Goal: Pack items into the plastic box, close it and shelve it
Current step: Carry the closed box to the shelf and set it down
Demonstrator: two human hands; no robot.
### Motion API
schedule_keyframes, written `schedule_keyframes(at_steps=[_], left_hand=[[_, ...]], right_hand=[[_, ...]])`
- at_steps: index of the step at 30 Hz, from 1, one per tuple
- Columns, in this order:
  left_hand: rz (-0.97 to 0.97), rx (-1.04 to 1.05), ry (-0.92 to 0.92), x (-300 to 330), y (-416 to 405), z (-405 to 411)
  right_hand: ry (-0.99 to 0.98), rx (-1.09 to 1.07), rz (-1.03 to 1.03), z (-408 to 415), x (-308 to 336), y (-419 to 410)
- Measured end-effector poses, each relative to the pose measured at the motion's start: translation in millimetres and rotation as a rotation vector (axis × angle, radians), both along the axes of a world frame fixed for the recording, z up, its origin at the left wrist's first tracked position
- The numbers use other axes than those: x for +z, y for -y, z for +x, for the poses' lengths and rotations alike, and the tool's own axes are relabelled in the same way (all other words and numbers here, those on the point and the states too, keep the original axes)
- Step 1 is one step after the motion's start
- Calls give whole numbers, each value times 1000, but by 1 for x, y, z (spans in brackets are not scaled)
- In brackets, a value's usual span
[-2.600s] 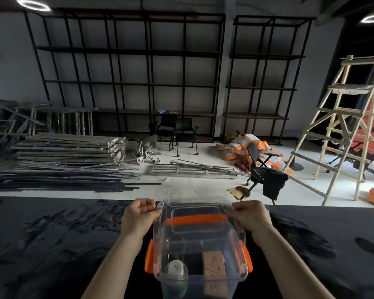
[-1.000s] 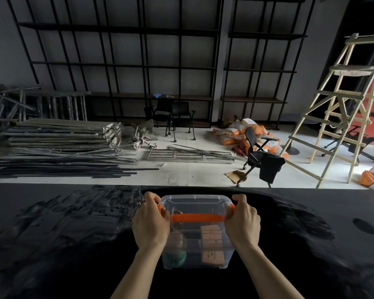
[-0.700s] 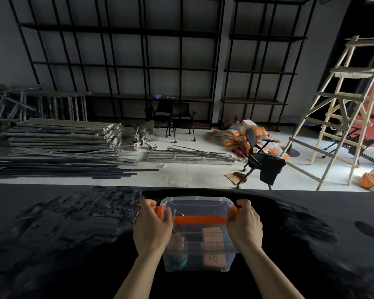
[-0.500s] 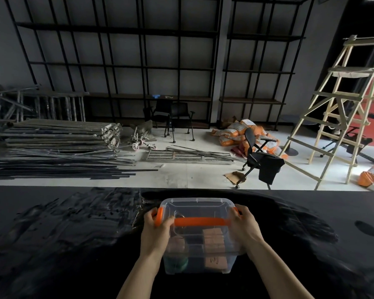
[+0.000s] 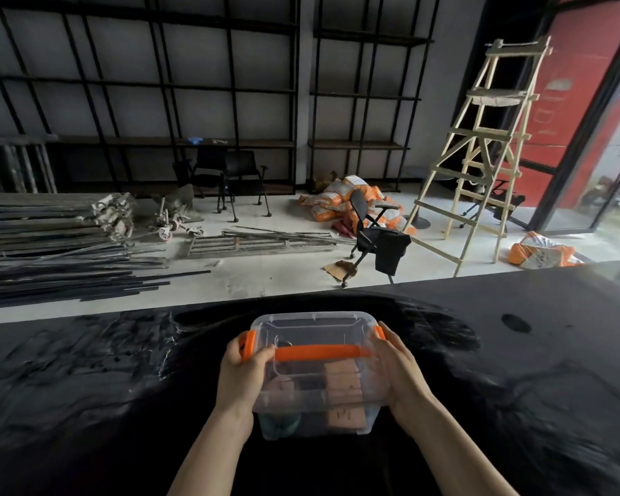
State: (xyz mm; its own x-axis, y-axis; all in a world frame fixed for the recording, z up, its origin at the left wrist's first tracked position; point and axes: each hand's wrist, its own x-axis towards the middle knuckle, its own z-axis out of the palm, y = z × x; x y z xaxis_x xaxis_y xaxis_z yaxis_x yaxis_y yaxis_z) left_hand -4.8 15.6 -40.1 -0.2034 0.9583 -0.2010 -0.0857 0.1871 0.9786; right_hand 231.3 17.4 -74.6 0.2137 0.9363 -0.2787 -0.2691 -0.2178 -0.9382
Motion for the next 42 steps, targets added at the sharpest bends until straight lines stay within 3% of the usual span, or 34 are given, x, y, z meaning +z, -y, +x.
schedule_keyframes(at_steps=[12, 23, 34, 42], left_hand=[[114, -423, -42, 46, 50, 199], [272, -887, 34, -7, 247, 417], [95, -1207, -30, -112, 460, 521], [99, -1323, -70, -136, 538, 565]], right_hand=[[132, -430, 131, 170, 56, 142], [366, -828, 175, 359, 4, 419], [290, -1148, -58, 385, -91, 678], [304, -1270, -110, 388, -115, 767]])
